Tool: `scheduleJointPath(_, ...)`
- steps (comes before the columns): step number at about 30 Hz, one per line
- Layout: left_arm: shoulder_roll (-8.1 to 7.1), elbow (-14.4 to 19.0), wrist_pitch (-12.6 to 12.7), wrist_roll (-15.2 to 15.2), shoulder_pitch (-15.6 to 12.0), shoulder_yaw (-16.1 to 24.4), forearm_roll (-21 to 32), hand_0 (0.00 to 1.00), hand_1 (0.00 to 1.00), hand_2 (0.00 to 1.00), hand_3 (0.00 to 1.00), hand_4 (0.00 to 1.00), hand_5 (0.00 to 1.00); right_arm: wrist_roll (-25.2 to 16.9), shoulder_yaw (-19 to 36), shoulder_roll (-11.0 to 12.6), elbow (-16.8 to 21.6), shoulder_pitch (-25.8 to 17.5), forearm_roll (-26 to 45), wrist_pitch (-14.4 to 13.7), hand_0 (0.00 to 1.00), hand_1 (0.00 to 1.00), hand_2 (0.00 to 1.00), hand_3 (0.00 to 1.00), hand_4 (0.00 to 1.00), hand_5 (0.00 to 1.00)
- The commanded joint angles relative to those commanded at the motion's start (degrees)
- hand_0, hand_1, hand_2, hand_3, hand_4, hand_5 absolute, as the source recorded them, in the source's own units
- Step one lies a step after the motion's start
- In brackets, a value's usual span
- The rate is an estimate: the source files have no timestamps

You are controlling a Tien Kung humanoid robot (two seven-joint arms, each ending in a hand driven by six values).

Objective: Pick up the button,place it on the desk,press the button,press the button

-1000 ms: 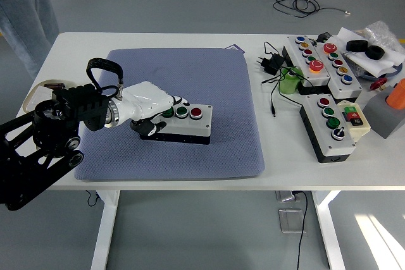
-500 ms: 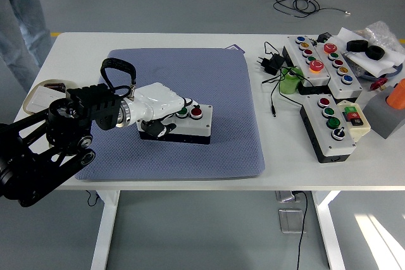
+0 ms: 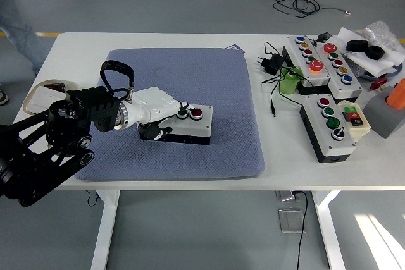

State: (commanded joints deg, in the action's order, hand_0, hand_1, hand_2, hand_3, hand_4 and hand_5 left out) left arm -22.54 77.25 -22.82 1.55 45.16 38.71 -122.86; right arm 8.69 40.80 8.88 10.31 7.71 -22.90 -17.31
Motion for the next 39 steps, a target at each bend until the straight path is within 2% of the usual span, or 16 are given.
scheduleJointPath(25, -0.43, 0.6, -1.1, 0.5, 0.9, -4.1, -2.7, 0.017, 0.065, 0.088, 0.921, 0.558, 0.002, -0.1, 0.1, 0.1, 0.0, 0.0, -0.1, 0.0, 0.787, 0.797, 0.817, 0.751, 0.412, 0.479)
scheduleJointPath(35, -0.17, 0.7, -0.6, 0.4, 0.8, -3.9, -2.7, 0.017, 0.066, 0.089, 0.923, 0.563, 0.002, 0.0, 0.1, 0.1, 0.0, -0.3, -0.1, 0.0, 0.787, 0.797, 0.817, 0.751, 0.412, 0.479)
scheduleJointPath(39, -0.3, 1.6, 0.4, 0.2, 0.2, -2.1, -2.6, 0.017, 0.066, 0.089, 0.923, 0.563, 0.002, 0.1, 0.2, 0.1, 0.0, -0.4, -0.2, 0.0, 0.787, 0.797, 0.817, 0.751, 0.412, 0.479)
